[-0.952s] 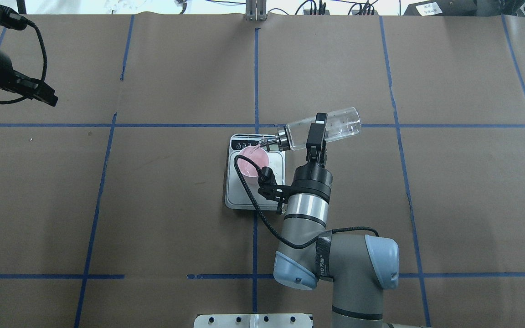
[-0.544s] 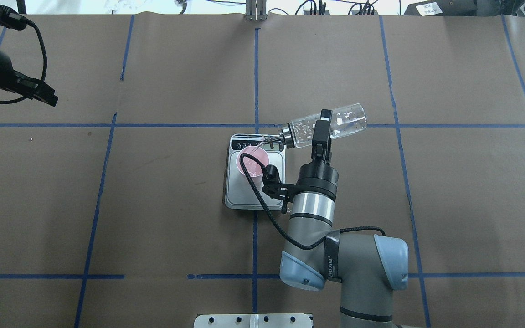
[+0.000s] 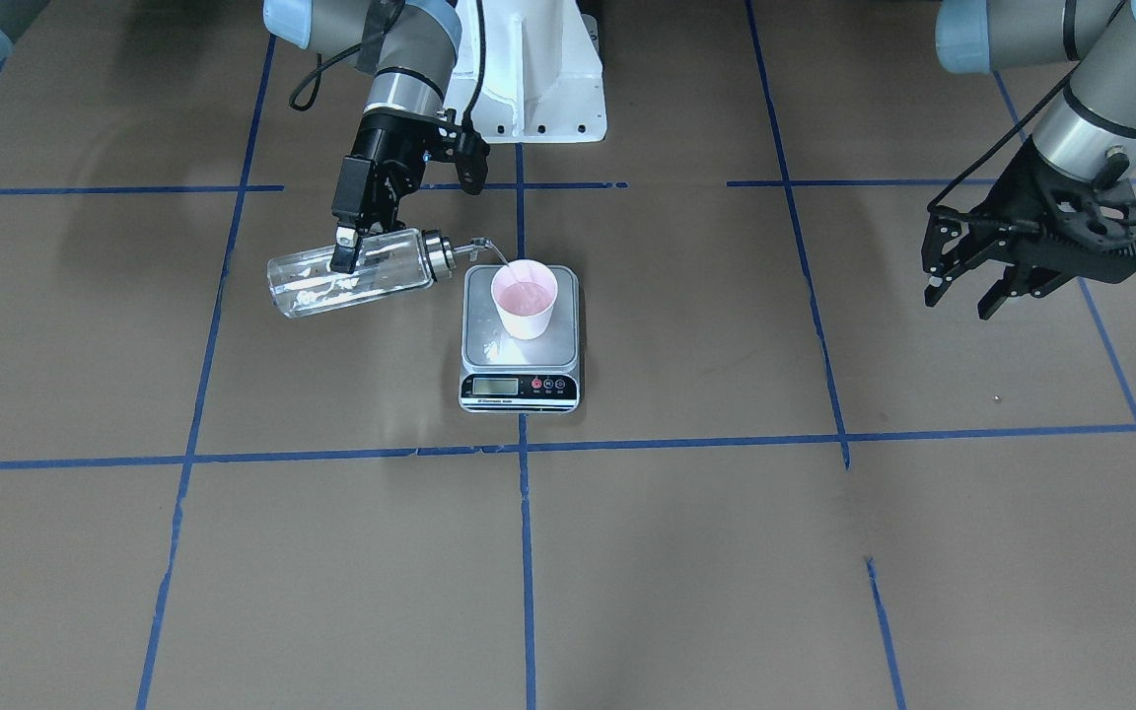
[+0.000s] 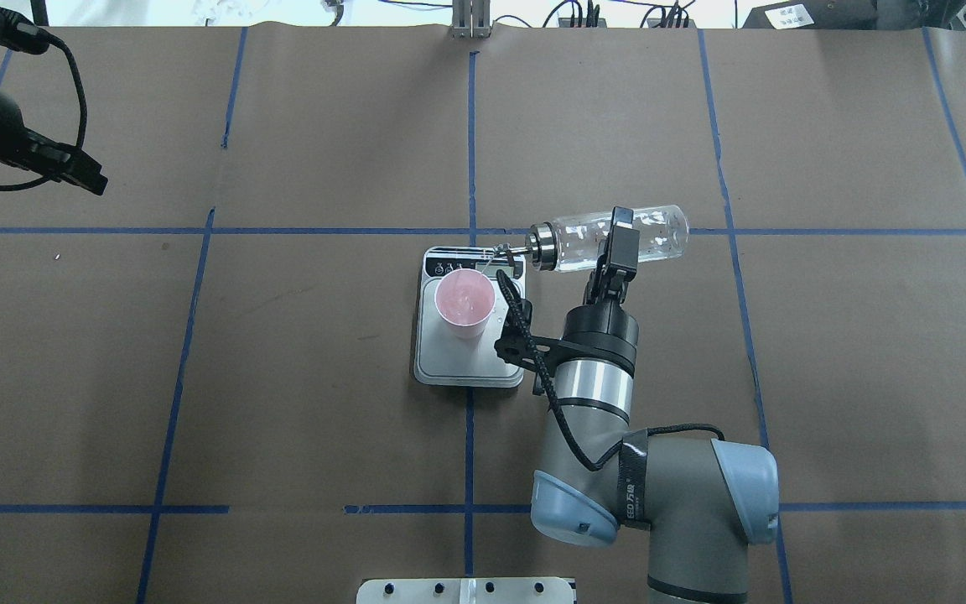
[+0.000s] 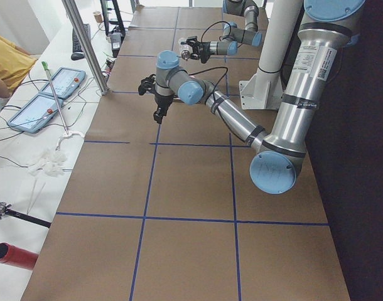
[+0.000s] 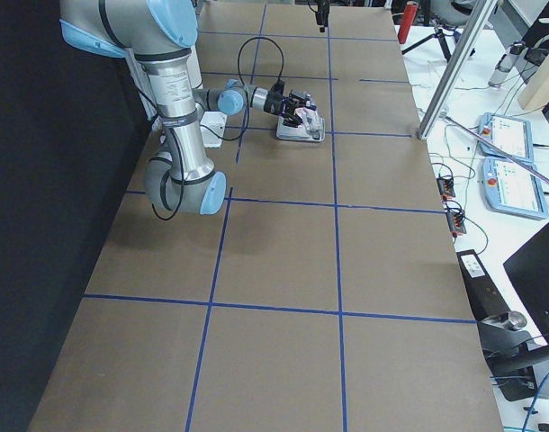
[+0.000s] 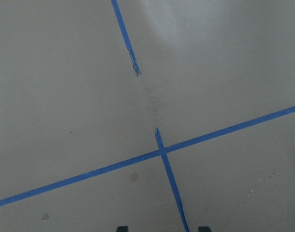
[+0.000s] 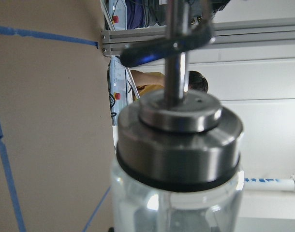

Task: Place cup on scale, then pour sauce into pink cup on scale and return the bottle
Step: 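Tilt the bottle spout over the pink cup with the right gripper, then turn the bottle upright and move it away from the cup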

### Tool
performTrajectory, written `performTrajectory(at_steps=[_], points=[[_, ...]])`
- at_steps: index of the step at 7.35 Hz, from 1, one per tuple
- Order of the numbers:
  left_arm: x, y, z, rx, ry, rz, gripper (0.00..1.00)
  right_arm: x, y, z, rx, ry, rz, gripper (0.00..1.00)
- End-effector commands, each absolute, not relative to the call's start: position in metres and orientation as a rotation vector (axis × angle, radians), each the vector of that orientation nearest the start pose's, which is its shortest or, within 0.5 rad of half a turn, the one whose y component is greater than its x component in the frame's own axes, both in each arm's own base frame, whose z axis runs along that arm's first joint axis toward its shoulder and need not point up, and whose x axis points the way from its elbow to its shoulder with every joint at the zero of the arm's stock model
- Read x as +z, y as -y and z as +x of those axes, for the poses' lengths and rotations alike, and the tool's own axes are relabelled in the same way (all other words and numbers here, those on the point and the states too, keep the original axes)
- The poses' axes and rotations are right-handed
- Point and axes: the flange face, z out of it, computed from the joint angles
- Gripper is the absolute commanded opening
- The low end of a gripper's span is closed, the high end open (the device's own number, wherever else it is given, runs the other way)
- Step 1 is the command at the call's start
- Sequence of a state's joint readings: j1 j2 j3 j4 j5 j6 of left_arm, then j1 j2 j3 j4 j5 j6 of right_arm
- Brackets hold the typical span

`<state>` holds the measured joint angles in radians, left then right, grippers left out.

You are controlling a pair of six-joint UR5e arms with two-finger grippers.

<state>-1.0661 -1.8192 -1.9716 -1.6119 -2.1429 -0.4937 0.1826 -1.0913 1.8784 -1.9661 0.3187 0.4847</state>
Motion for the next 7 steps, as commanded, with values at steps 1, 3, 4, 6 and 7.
performTrajectory(at_steps=[1, 3, 4, 6, 7], points=[[0.338, 0.517, 0.195, 0.207, -0.803, 0.326, 0.58, 0.254, 0.315, -0.536, -0.291, -0.223, 1.223, 0.0], [0.338, 0.517, 0.196, 0.209, -0.804, 0.326, 0.58, 0.246, 0.315, -0.532, -0.155, -0.118, 1.236, 0.0], [0.338, 0.517, 0.196, 0.208, -0.805, 0.326, 0.58, 0.237, 0.314, -0.521, -0.082, -0.036, 1.218, 0.0], [0.337, 0.517, 0.197, 0.209, -0.807, 0.326, 0.58, 0.218, 0.311, -0.482, 0.03, 0.172, 1.11, 0.0], [0.336, 0.516, 0.196, 0.204, -0.809, 0.327, 0.58, 0.241, 0.312, -0.473, 0.094, 0.255, 1.115, 0.0]])
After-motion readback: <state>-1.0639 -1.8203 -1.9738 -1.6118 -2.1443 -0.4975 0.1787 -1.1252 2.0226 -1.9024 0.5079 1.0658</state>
